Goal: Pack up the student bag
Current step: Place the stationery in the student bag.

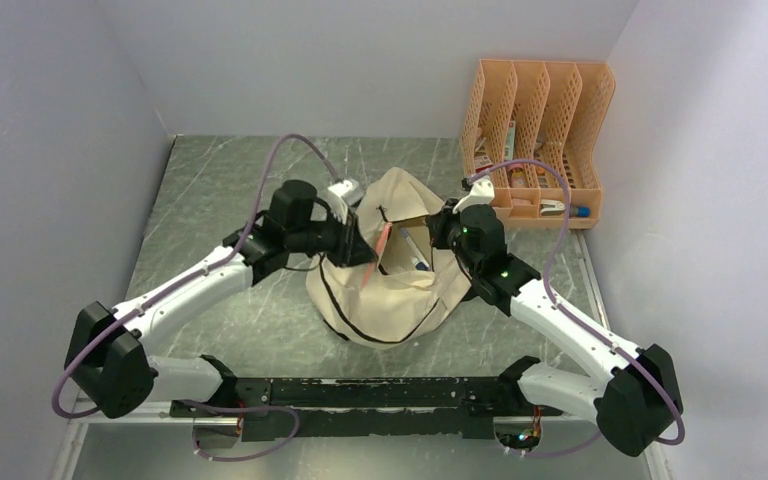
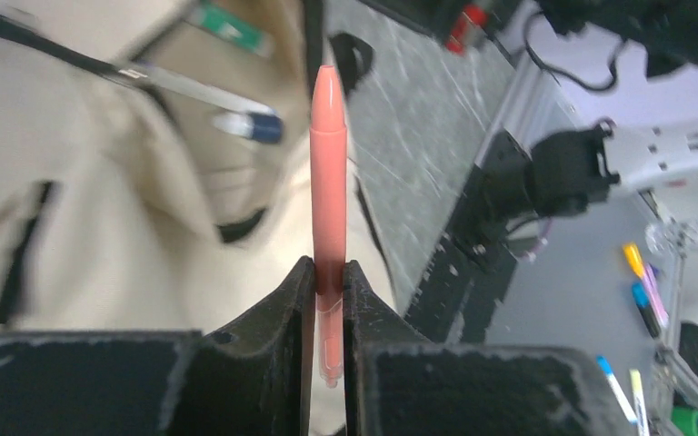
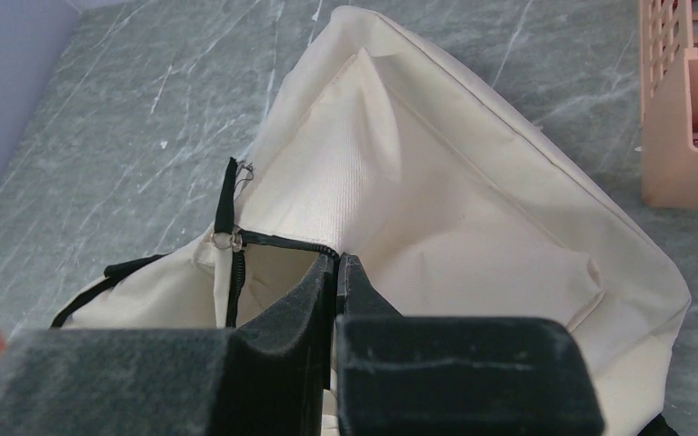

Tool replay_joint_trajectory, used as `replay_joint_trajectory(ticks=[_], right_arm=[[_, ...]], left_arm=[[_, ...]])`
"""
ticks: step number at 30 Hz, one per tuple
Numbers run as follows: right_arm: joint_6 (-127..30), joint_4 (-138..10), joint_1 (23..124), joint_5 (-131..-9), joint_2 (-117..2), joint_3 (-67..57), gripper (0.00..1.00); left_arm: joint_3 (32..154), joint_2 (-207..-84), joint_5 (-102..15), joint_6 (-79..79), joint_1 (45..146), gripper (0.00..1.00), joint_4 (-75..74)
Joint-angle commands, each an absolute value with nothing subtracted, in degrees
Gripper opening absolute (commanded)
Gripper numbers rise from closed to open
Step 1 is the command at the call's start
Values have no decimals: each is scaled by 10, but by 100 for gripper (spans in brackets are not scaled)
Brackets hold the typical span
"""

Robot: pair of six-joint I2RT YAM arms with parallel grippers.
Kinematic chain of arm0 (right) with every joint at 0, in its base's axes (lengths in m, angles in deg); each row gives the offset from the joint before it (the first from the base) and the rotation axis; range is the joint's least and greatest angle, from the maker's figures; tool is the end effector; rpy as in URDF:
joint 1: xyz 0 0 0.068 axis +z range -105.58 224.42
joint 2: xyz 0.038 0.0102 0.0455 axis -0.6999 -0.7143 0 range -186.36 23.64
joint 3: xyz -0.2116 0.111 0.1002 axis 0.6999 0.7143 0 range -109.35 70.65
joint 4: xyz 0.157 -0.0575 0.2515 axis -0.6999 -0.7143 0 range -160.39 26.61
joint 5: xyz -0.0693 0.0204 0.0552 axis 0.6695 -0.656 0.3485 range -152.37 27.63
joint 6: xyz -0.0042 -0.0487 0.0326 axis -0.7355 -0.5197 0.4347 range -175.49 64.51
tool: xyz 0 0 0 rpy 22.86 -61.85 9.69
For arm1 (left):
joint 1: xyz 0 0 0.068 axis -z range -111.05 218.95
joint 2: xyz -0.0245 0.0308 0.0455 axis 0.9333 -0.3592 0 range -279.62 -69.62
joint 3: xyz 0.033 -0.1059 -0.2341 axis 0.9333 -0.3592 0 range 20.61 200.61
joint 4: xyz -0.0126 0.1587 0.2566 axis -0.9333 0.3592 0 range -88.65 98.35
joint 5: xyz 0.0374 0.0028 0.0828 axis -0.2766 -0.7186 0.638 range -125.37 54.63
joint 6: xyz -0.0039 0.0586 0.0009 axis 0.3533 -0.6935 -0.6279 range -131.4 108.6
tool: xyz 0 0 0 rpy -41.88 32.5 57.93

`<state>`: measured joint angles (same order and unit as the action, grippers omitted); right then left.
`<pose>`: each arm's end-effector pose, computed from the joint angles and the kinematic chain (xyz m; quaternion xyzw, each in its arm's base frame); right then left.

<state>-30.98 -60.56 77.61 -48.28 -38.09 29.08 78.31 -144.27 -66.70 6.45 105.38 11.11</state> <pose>0.2590 0.1570 0.2564 0.0119 0.8027 0.1972 0.5627 0.2647 -0.2229 0.2781 0.2721 0.7861 -0.4350 0.3446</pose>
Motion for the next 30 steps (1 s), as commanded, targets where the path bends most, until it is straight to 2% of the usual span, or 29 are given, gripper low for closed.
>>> replay_joint_trajectory(ticks=[1,8,12,18,30], right_arm=[[-296,-576,773,-446,-362,288,0],[-302,-560,773,-463,-360,294,0],[-332,-528,773,-506,-344,313,0],[-374,-478,773,-575,-316,342,0],[-420,-421,775,-689,-298,378,0]], left_arm=[[749,-1424,-638,113,1114,5,47],[806,-1516,-567,186,1149,5,69],[836,-1569,-571,215,1150,5,83],[841,-1603,-559,252,1150,5,72],[933,-1683,-495,327,1150,5,88]])
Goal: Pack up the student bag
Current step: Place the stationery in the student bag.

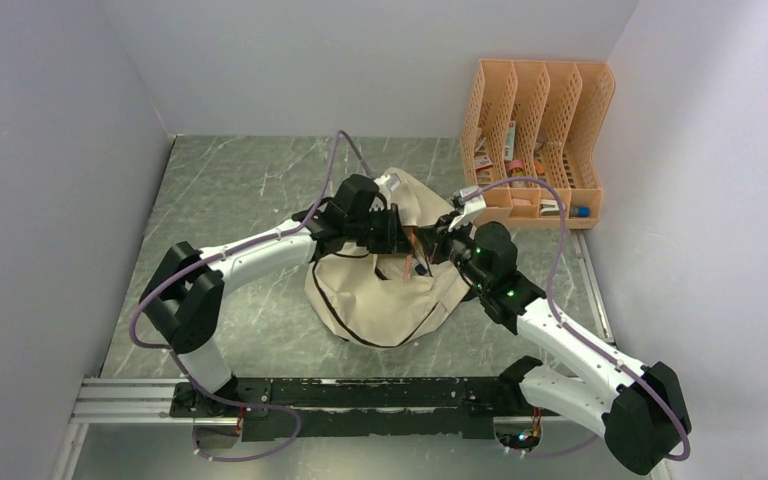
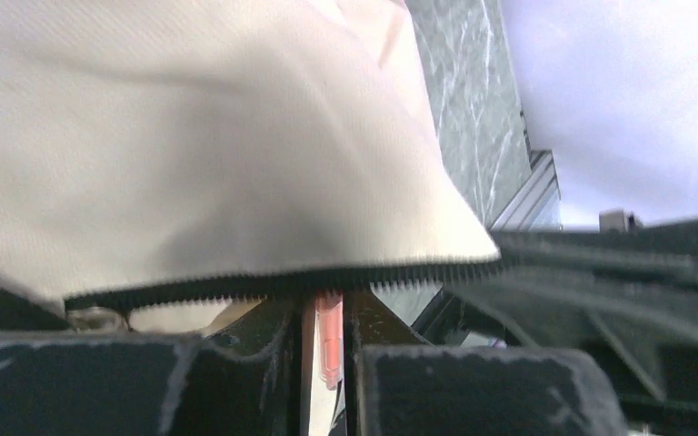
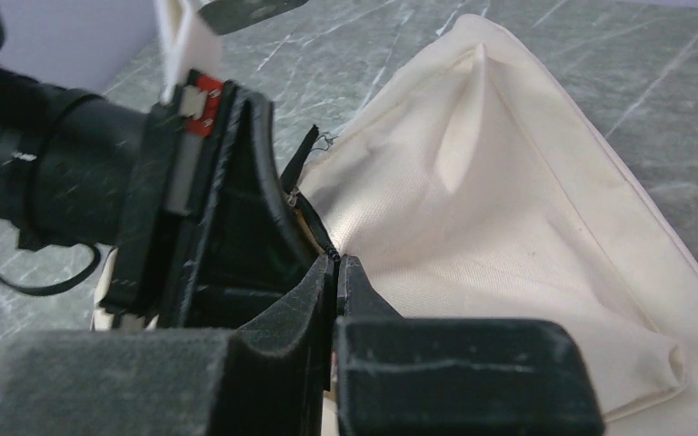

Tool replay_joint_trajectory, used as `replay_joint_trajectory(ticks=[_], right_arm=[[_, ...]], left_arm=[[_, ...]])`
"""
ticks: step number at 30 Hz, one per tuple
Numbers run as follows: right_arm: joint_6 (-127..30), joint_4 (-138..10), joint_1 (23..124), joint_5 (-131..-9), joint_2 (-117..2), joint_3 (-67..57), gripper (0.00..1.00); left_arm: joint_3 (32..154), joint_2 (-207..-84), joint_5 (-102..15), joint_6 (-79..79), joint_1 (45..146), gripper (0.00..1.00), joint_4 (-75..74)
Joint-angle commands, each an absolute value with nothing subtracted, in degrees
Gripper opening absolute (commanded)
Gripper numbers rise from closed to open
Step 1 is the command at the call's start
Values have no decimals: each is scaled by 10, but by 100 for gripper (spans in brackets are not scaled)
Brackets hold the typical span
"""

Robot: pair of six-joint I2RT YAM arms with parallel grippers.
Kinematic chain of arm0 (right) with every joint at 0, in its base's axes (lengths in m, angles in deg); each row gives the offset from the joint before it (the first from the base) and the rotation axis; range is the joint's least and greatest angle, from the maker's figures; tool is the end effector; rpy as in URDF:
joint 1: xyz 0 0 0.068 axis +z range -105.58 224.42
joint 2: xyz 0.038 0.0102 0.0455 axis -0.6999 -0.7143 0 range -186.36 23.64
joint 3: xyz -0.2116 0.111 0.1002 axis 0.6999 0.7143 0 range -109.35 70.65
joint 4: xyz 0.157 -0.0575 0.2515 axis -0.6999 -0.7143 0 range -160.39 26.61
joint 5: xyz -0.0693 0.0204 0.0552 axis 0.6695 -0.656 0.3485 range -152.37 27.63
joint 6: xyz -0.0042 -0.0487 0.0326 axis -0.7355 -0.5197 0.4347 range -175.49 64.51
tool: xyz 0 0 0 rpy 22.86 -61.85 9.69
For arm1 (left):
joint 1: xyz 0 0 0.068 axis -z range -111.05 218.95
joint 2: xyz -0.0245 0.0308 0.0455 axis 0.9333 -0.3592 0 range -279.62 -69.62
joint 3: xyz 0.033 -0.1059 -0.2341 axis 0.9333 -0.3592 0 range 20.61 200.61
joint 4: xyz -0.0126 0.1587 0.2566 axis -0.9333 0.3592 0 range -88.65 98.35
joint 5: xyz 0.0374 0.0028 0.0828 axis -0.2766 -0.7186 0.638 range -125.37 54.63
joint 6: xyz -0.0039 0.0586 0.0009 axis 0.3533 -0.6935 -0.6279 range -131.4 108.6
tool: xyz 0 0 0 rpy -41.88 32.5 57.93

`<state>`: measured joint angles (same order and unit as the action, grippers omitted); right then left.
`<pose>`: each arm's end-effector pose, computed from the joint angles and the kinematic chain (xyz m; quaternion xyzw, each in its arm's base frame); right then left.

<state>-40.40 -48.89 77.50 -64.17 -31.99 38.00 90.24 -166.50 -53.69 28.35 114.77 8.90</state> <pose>0.2362 0.1554 0.2454 -0.1286 0.7465 0.2773 0.5911 0.2881 -0.3157 0.2176 0.1200 0.8698 -0.4142 0.2398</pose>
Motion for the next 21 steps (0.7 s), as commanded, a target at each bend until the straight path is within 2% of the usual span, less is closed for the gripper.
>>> replay_joint_trajectory(ticks=[1,16,21], right_arm=[[-418,-422,775,-689,-297,378,0],[-361,-423,782,-695,-300,390,0],[-357,-425,784,-695,-299,391,0]], left_arm=[[930,-1685,-486,343,1150,5,82],[884,-1687,-355,456,1149,5,-25],[919,-1719,-340,458,1149,20,-6]])
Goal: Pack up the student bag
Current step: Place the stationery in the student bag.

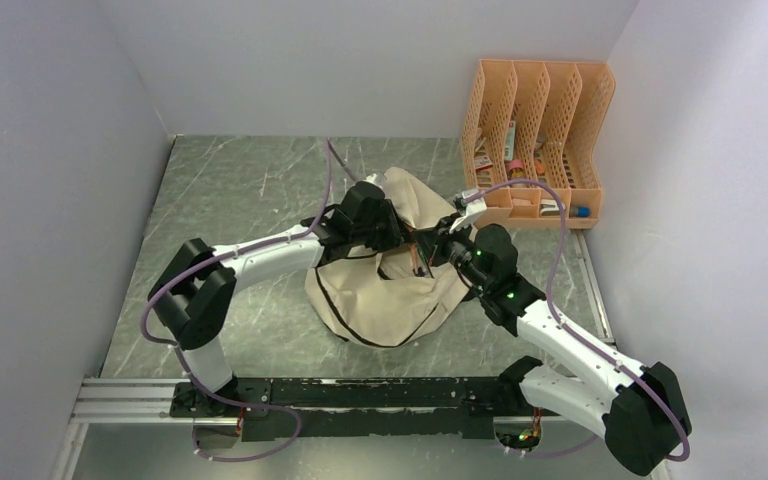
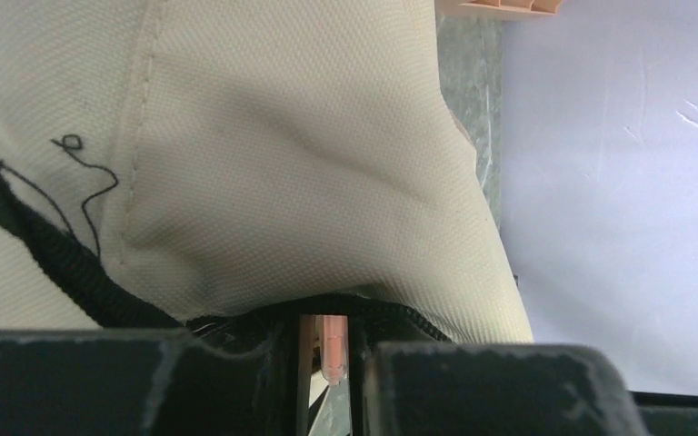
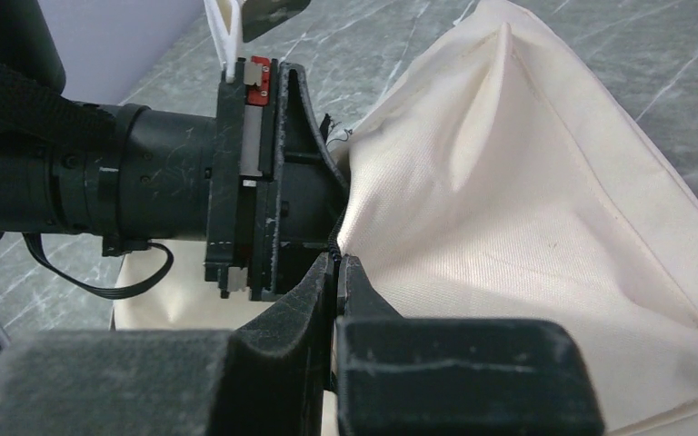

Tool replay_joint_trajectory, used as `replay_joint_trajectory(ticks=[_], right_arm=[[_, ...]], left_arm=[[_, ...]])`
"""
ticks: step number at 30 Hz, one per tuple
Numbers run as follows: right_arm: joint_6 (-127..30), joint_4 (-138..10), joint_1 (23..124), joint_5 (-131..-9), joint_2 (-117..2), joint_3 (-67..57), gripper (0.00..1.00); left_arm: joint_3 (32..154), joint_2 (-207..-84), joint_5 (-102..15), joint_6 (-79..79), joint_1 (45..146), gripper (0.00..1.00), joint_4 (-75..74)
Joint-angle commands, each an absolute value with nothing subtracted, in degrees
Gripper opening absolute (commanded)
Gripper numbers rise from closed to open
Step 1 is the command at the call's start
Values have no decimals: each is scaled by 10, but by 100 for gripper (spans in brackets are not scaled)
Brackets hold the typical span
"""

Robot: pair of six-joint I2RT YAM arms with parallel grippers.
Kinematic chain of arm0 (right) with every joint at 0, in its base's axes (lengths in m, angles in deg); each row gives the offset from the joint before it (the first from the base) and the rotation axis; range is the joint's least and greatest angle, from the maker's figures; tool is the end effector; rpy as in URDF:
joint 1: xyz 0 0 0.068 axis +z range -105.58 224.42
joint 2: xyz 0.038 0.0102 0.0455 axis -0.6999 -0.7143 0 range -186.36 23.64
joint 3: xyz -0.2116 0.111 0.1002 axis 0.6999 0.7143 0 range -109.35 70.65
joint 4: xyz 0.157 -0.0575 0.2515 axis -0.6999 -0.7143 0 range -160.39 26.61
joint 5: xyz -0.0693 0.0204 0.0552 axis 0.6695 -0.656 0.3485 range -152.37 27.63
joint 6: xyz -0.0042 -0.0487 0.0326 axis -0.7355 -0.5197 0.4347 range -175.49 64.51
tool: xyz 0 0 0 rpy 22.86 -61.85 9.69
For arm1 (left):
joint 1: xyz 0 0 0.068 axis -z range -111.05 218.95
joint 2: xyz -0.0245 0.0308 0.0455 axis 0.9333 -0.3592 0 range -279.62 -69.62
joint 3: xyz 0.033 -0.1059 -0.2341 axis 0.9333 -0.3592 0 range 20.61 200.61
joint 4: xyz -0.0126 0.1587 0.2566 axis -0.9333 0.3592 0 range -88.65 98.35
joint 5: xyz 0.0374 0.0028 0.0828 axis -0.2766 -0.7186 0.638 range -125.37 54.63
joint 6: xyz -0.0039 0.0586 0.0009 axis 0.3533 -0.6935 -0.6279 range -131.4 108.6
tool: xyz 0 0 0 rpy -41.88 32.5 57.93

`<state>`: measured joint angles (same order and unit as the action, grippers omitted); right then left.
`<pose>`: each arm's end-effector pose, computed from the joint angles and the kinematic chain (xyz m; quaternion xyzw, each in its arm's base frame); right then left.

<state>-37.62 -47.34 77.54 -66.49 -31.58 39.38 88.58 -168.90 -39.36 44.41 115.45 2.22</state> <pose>0.2331 0.1557 0.2407 -0.1234 0.7439 0.3070 0.5807 0.2979 -0.3182 0.1995 -0.0542 0.8733 -0.3954 0.2793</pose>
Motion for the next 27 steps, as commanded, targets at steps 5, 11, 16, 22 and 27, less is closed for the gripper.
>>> replay_joint_trajectory(ticks=[5,11,16,22,27], right_arm=[[-358,-430,786,-685,-289,397,0],[-360,-430,786,-680,-285,400,0],[-362,-435,786,-671,-291,396,0],[-366,-445,786,-640,-293,387,0],[-342,-444,785,-592,-293,383,0]], left_arm=[[926,-1731,-338,461,1149,36,-7],[928,-1729,-337,449,1150,49,-4],[919,-1712,-361,421,1149,48,-5],[894,-1672,-428,344,1149,44,12],[838,-1621,-466,272,1149,41,10]])
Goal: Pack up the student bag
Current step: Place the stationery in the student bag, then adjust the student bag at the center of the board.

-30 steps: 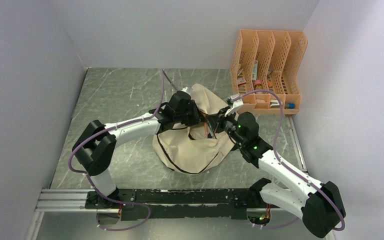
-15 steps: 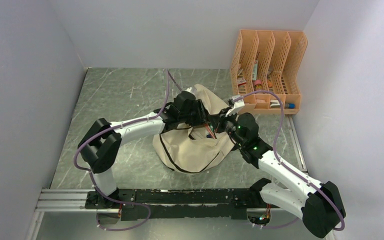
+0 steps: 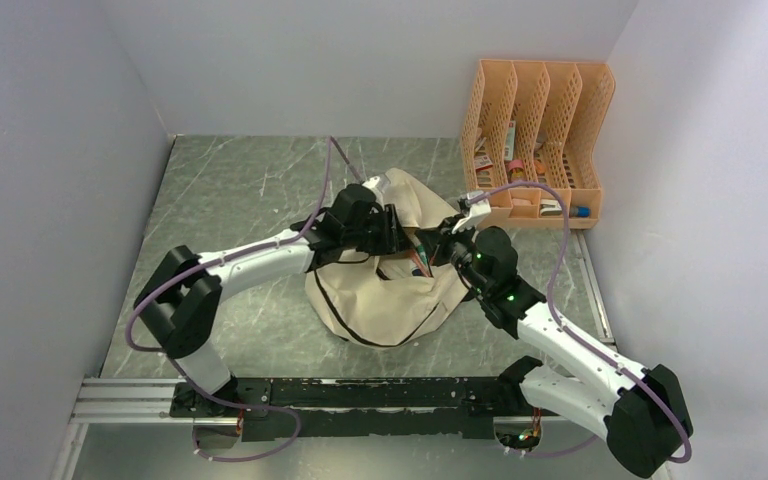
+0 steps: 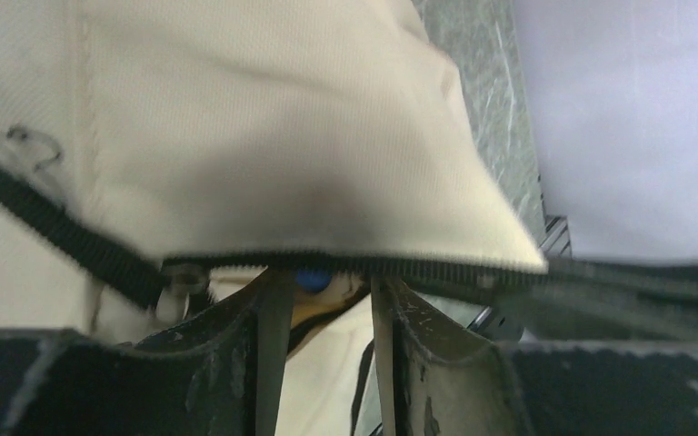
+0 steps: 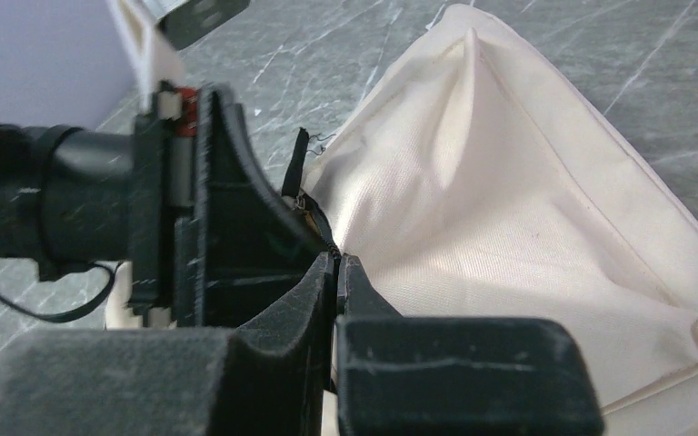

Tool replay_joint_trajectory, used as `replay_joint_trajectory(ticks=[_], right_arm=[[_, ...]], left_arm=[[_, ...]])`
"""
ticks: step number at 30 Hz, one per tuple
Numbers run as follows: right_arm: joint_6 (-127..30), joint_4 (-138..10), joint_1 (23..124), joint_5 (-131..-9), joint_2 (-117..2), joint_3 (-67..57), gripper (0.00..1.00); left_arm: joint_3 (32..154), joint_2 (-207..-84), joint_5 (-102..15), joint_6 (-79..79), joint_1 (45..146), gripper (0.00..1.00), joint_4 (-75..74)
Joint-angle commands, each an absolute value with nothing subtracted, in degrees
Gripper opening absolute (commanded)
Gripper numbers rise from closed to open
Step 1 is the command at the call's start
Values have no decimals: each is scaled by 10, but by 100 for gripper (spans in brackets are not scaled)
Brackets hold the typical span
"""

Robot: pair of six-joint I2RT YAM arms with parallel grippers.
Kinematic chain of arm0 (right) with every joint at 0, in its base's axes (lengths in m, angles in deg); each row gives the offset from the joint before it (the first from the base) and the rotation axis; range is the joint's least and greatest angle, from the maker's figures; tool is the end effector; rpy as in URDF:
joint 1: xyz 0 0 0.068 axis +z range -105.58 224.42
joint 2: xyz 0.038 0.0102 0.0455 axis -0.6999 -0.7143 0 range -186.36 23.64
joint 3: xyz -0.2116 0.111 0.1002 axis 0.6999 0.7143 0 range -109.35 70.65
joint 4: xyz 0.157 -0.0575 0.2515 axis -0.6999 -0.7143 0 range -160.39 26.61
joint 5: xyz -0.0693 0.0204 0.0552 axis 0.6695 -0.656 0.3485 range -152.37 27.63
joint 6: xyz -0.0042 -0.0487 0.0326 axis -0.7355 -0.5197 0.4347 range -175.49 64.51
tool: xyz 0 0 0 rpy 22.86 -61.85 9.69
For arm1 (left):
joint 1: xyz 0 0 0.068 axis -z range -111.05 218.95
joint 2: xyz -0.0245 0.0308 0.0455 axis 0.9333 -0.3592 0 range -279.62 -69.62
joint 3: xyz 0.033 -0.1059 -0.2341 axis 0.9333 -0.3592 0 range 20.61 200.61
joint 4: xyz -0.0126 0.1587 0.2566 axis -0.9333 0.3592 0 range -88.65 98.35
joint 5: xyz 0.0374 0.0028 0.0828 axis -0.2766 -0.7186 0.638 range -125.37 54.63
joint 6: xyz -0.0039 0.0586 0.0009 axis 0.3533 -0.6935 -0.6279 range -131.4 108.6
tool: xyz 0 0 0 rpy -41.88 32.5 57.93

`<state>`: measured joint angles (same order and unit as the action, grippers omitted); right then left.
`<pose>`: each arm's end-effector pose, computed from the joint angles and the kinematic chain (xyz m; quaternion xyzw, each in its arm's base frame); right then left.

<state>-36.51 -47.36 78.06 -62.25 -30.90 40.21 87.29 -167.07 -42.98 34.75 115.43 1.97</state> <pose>0.2313 0.1538 0.2379 -0.0957 0.7491 0.2899 0.5880 0.2917 -0.3154 0.2048 0.0350 0.8700 -0.3931 0.2954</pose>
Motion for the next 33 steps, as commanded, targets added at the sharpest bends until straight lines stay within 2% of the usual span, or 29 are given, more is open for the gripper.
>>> replay_joint_trajectory(ticks=[1,12,17,27,31,33], right_arm=[[-337,-444,785,-586,-295,382,0],[-330,-448,786,-582,-323,365,0],[-329,-453,786,-588,-329,358,0],[-338,-460,786,-591,-330,354,0],[-343,-463,786,-597,-335,348,0],[-345,-462,786,-597,-338,344,0]], left_arm=[[830,-1611,-464,259,1149,41,14],[785,-1508,-356,207,1149,42,122],[796,-1523,-317,214,1151,44,151],[823,-1593,-320,228,1157,48,133],[840,-1615,-320,234,1158,47,121],[851,-1624,-309,232,1158,41,131]])
